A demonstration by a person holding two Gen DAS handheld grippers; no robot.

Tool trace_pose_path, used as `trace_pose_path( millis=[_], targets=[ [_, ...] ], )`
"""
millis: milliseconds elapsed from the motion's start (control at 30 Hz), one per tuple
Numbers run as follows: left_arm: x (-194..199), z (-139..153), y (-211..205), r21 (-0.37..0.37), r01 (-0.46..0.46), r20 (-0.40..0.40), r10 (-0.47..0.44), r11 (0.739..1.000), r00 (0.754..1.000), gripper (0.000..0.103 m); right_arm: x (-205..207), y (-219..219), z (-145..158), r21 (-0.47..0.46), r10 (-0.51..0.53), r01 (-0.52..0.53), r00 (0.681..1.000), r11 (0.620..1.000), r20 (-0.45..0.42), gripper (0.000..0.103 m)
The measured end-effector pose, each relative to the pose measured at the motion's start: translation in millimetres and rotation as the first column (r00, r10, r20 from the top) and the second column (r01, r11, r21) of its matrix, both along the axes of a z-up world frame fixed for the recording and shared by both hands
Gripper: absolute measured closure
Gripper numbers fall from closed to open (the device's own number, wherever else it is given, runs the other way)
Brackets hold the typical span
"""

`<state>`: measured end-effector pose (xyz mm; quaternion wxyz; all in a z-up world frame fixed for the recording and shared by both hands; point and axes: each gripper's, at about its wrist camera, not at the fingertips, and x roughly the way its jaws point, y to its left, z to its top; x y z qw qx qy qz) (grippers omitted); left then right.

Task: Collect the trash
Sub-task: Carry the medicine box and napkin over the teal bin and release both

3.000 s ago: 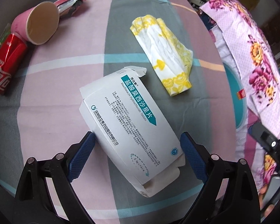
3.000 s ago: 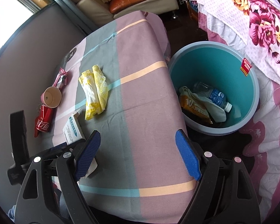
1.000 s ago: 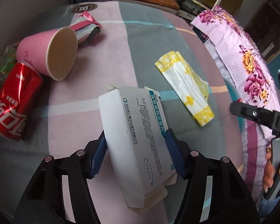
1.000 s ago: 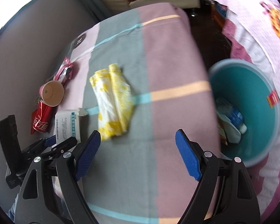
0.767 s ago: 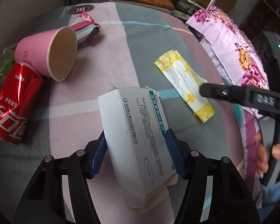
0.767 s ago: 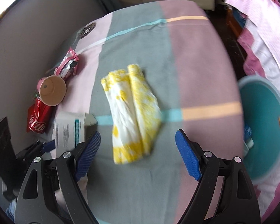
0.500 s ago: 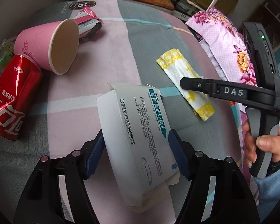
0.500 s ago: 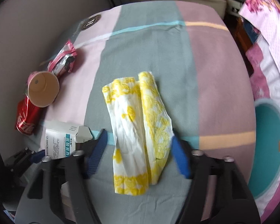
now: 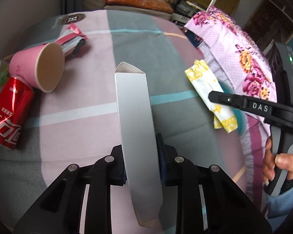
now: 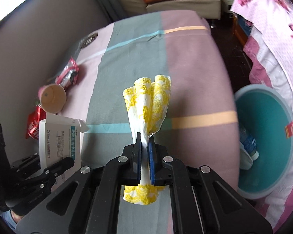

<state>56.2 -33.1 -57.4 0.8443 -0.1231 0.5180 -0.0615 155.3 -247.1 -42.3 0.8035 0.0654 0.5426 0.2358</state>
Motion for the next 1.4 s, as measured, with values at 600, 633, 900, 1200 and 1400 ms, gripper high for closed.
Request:
trace_pose_path(
  millis=[600,633,900,1200,1400],
  targets=[
    [36,21,-96,0.071,0.191,0.026,-0.193,0.979,0.981,0.078,-23,-107,38,0.107,-0.231,0.221,0.968,0.969,0.094,0.097],
    [39,22,-105,0.075,0.208,0.029,-0.211,0.975,0.977,0.078,-24,-117,40,0.113,-0.257,0.246,0.961,0.963,0.097,0.097],
    [63,28,-173,0.093,0.344,0.038,-0.348,0.934,0.937,0.078,-30,-185,44,0.137,-0.399,0.384,0.911,0.913,0.109,0.097],
    [90,22,-221,0.094,0.408,0.025,-0.411,0.908,0.911,0.077,-27,-224,36,0.132,-0.454,0.441,0.886,0.888,0.096,0.097],
    [101,13,-236,0.083,0.429,0.01,-0.431,0.9,0.902,0.077,-20,-229,26,0.116,-0.467,0.457,0.881,0.882,0.079,0.097]
  ],
)
